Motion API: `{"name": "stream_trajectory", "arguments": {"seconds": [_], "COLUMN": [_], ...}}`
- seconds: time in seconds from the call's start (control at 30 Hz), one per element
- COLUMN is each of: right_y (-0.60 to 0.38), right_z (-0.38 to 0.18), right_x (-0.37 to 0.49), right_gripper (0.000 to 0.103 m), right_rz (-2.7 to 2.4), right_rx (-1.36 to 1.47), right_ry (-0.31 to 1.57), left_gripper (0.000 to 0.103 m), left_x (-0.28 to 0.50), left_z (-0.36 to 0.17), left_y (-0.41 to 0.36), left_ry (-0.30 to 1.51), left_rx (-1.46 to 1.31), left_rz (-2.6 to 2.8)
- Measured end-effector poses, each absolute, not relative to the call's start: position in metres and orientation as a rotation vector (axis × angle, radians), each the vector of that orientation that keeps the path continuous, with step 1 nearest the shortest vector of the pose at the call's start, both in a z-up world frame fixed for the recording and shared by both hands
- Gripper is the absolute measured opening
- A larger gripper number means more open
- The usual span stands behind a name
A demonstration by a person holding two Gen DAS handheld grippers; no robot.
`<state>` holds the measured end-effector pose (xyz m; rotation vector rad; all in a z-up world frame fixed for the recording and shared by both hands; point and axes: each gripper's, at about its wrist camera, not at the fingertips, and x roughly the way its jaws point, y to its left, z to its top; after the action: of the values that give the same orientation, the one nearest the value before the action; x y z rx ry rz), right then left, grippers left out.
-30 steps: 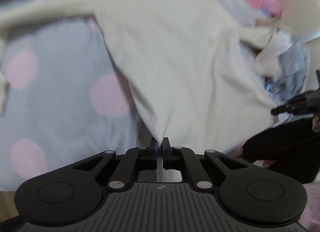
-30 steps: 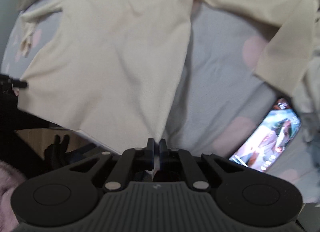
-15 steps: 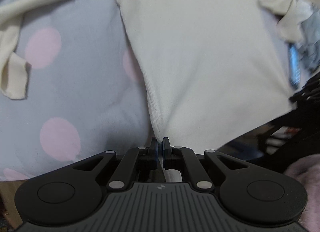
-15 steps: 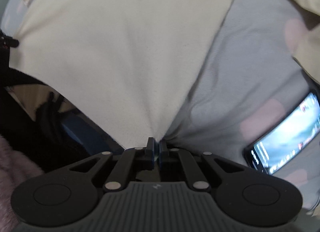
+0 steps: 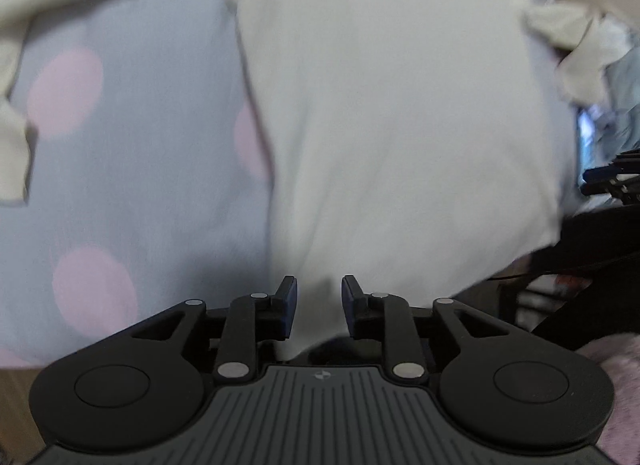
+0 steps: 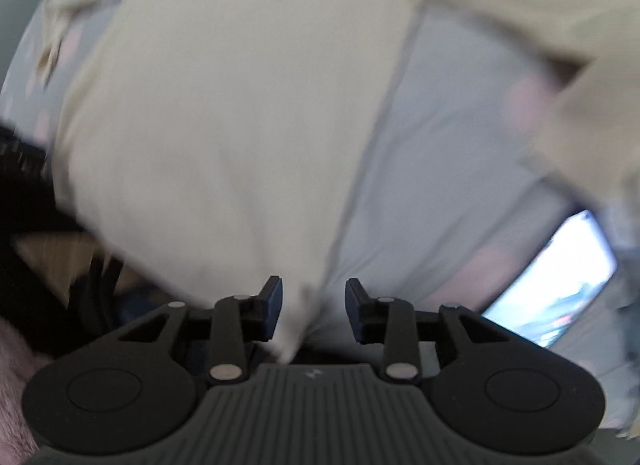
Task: Fold clothes
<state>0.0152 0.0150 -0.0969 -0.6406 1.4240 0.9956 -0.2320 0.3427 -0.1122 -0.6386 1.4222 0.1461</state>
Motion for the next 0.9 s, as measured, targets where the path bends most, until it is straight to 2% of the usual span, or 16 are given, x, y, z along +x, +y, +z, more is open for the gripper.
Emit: {"name": "stream_trajectory", "arguments": {"seconds": [0.2, 0.4, 0.57, 0.77, 0.83, 0.87, 0.9], "right_y": [-0.01, -0.041, -0.055, -0.06, -0.056, -0.054, -0.053], "right_z": [-0.058, -0.064, -0.081, -0.101, -0.107, -0.109, -0.11], "right_x": [0.076, 0.118, 0.143, 0.152, 0.148, 0.147, 0.145], "right_gripper": [0.039, 0.04, 0.043, 0.044, 0.039, 0.032, 0.017], "right_rz": [0.799, 0.626, 0.541, 0.54, 0.547, 0.543, 0.539], "right_rx": [-0.466, -0.393, -0.297, -0.205, -0.228, -0.245, -0.258], "right_ry": [1.224, 1.129, 1.099, 1.172, 1.199, 1.204, 1.206], "left_gripper": [0.032, 0.036, 0.036, 0.036, 0.036, 0.036, 0.036], "left_x": [-0.209, -0.18, -0.159, -0.159, -0.159, -0.159, -0.159], "left_z": [-0.075, -0.068, -0.077, -0.1, -0.103, -0.104, -0.105], "left_y": [0.356, 0.368, 0.378, 0.388, 0.389, 0.39, 0.39], "left_ry": [1.224, 1.106, 1.047, 1.066, 1.067, 1.068, 1.069], "left_rx": [-0.596, -0.576, -0.578, -0.642, -0.641, -0.643, -0.649], "left_rz": [0.197, 0.296, 0.352, 0.377, 0.38, 0.381, 0.381]}}
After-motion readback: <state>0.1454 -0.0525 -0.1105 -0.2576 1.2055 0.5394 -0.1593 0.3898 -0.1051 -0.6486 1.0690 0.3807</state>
